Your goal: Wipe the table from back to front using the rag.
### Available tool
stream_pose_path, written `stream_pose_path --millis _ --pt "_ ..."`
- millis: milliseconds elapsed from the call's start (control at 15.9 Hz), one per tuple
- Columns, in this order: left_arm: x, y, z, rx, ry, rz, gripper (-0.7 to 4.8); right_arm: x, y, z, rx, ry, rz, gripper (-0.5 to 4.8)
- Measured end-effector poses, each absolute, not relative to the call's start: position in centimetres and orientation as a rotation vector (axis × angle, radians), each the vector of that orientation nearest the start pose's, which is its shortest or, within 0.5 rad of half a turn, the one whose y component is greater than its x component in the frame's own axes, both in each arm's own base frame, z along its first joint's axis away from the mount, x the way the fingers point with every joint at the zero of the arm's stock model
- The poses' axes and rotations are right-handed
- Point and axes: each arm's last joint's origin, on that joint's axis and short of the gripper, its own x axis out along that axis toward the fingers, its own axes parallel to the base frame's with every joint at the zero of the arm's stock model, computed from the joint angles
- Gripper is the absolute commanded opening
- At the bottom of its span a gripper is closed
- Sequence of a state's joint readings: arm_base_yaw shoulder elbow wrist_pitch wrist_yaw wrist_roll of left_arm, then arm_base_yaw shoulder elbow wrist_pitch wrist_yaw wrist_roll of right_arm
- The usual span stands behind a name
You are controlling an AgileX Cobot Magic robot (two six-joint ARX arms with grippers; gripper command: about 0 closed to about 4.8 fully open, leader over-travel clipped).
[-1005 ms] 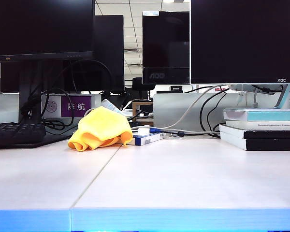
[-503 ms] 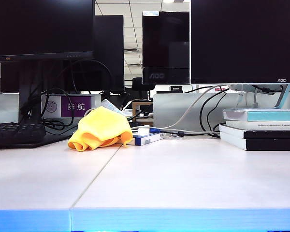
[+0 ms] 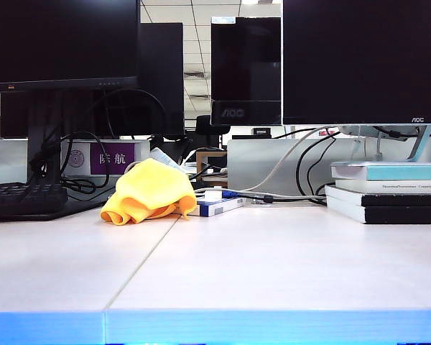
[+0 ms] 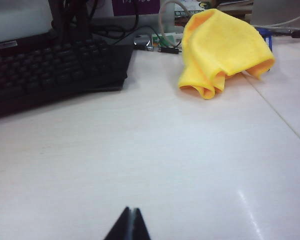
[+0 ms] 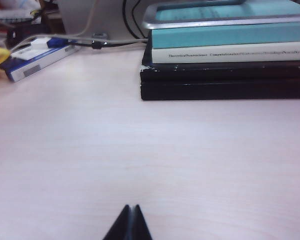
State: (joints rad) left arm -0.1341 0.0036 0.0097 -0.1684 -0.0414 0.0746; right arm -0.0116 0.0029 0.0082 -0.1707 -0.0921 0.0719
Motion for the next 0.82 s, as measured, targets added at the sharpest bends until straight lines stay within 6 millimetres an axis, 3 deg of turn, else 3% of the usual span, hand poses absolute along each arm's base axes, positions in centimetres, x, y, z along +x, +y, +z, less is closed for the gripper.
stream_pose_path --millis 188,817 --pt "9.53 -1.17 15.03 0.089 0.159 -0.099 -0.05 9.59 -0.2 14.9 0.086 0.172 -0.02 -0.01" --pt "9.53 -1.17 15.03 0.089 0.159 -0.099 -0.05 9.59 -0.22 14.9 0.085 0.172 -0.025 -0.01"
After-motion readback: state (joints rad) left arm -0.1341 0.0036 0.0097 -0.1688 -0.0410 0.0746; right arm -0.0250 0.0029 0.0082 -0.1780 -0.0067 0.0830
